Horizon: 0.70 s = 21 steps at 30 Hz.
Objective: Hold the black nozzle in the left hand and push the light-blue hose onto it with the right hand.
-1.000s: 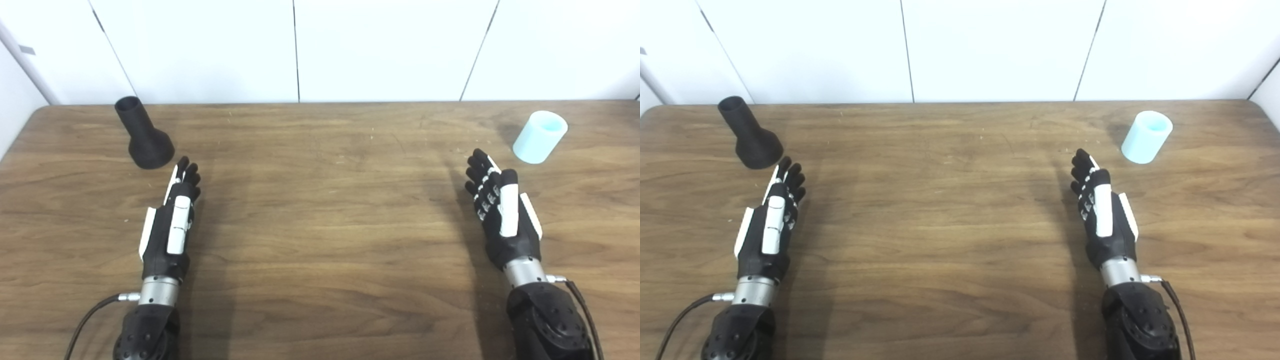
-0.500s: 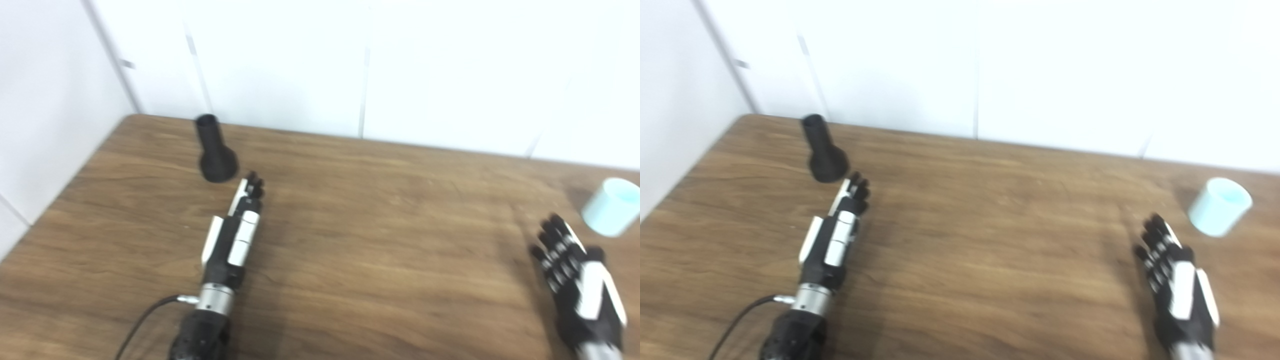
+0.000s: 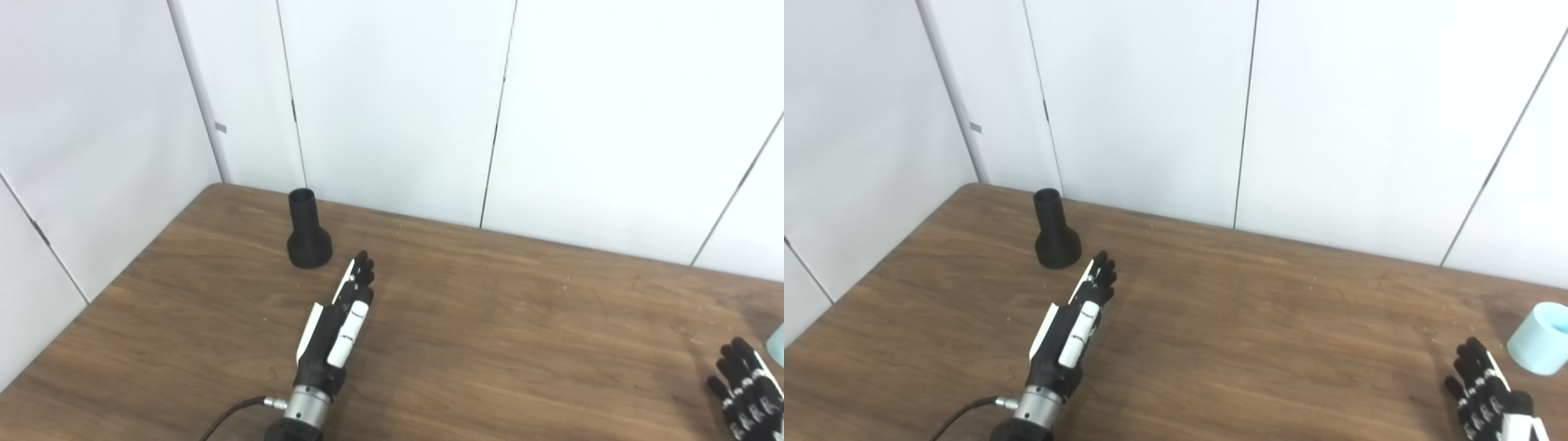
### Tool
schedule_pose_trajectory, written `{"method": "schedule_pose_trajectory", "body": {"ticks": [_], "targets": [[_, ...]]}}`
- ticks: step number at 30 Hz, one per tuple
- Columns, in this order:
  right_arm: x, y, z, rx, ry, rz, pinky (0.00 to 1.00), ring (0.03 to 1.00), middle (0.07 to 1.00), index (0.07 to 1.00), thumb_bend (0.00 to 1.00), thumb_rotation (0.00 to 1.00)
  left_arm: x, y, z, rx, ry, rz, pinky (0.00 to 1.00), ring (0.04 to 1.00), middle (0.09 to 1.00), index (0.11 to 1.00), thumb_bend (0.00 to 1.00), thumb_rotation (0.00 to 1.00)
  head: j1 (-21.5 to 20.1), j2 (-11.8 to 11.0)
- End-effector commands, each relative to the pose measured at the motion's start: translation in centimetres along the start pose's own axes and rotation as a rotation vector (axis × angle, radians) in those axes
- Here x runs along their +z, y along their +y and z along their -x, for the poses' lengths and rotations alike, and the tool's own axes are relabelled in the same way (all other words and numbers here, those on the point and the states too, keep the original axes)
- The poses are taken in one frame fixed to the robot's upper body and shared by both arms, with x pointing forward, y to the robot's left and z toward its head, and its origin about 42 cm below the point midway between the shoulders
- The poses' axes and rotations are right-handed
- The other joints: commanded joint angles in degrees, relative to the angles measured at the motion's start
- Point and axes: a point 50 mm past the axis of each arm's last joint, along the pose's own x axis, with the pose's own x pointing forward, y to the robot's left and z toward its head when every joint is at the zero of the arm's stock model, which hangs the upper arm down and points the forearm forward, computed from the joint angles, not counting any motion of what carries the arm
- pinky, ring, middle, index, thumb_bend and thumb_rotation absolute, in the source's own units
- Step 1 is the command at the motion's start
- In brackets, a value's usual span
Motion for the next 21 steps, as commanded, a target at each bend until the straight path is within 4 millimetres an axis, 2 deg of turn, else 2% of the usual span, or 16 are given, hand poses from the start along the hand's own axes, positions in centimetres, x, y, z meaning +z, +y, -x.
{"method": "schedule_pose_trajectory", "body": {"ticks": [1,5,9,10,11,13,15,17,21], "targets": [[-0.6,-1.0,0.2,-0.013,0.000,-0.002,0.95,0.974,0.948,0.943,0.57,1.00,-2.1,-0.3,1.4,0.004,0.073,0.007,1.00,1.000,0.992,0.996,0.43,0.88,-0.11,0.07],[-0.8,-0.9,0.1,-0.009,0.001,-0.002,0.95,0.969,0.945,0.941,0.57,1.00,-1.6,0.4,1.2,0.023,0.067,-0.039,1.00,1.000,0.989,0.996,0.45,0.81,-1.17,-0.12],[-1.0,-0.9,0.0,-0.006,0.002,0.005,0.94,0.962,0.940,0.936,0.57,1.00,-0.4,2.2,0.9,0.084,0.051,-0.135,0.99,0.995,0.975,0.981,0.54,0.48,-1.88,-0.13],[-1.1,-1.0,0.0,-0.004,0.002,0.008,0.93,0.960,0.939,0.936,0.58,1.00,-0.1,2.7,0.7,0.110,0.042,-0.172,0.98,0.988,0.966,0.974,0.58,0.36,-1.98,-0.09],[-1.1,-1.0,0.0,-0.003,0.001,0.010,0.93,0.959,0.942,0.939,0.58,1.00,0.2,3.0,0.6,0.128,0.036,-0.197,0.97,0.979,0.956,0.968,0.62,0.29,-1.98,-0.09],[-1.3,-1.0,-0.1,-0.001,0.000,0.015,0.93,0.960,0.950,0.951,0.59,1.00,0.7,3.8,0.4,0.177,0.028,-0.248,0.96,0.969,0.942,0.955,0.66,0.20,-2.02,-0.06],[-1.5,-1.0,-0.1,0.001,-0.001,0.019,0.93,0.961,0.953,0.956,0.60,1.00,1.2,4.4,0.1,0.209,0.026,-0.282,0.96,0.967,0.937,0.950,0.68,0.17,-2.40,-0.08],[-1.7,-0.8,0.0,0.004,0.003,0.025,0.93,0.961,0.954,0.959,0.60,1.00,2.2,5.3,-0.3,0.250,0.019,-0.331,0.97,0.954,0.929,0.939,0.77,0.19,-2.46,-0.05],[-1.9,-0.7,-0.1,0.008,0.011,0.030,0.93,0.956,0.951,0.959,0.61,1.00,3.6,7.2,-1.3,0.290,0.003,-0.380,0.99,0.955,0.927,0.932,0.86,0.16,-2.37,0.36]]}}
